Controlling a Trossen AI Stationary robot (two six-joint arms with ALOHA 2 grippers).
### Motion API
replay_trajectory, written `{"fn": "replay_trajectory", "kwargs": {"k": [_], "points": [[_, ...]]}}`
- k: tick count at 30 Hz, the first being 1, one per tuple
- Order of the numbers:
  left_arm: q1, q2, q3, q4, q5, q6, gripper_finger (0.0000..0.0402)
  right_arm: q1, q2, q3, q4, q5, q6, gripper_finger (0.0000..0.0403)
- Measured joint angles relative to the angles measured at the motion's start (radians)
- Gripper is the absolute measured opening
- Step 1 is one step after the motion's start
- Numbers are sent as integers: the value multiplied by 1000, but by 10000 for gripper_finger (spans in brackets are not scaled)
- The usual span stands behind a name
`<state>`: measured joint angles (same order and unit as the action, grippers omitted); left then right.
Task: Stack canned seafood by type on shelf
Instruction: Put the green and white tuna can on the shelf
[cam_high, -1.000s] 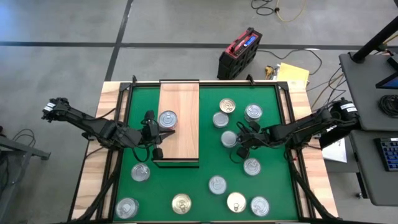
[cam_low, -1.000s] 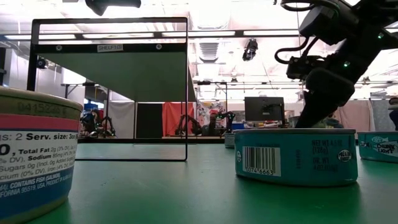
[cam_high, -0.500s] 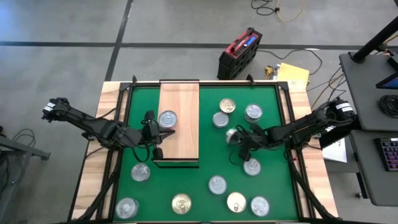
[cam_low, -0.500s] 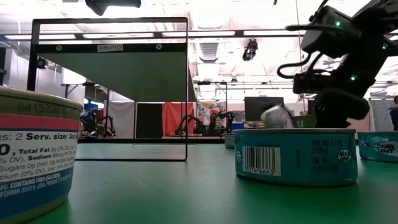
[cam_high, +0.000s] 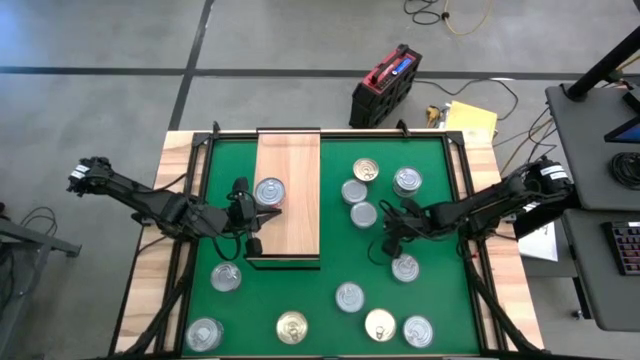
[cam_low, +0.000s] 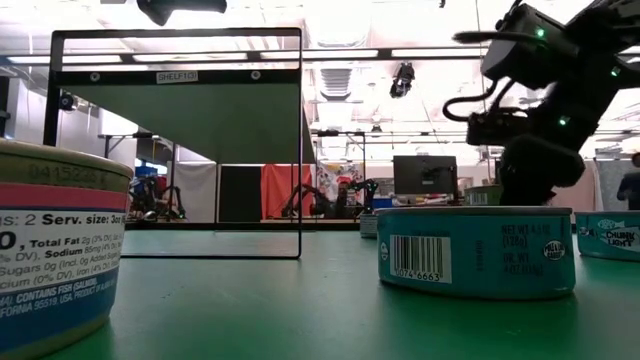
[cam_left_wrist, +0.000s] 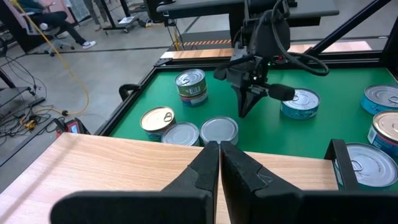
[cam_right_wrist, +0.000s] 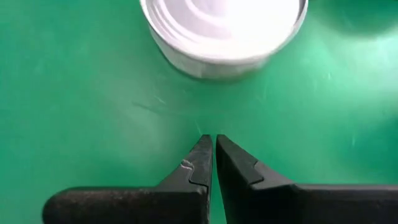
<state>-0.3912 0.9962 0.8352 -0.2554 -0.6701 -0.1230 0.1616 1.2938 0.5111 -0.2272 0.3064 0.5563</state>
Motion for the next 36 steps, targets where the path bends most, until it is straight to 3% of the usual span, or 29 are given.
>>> {"fn": "replay_trajectory", "kwargs": {"k": [22, 36], "points": [[0, 0, 0, 0, 0, 0, 0, -52, -1, 58, 145, 62, -181, 12], [0, 0, 0, 0, 0, -2, 0, -61, 0, 32, 159, 87, -183, 12]]}}
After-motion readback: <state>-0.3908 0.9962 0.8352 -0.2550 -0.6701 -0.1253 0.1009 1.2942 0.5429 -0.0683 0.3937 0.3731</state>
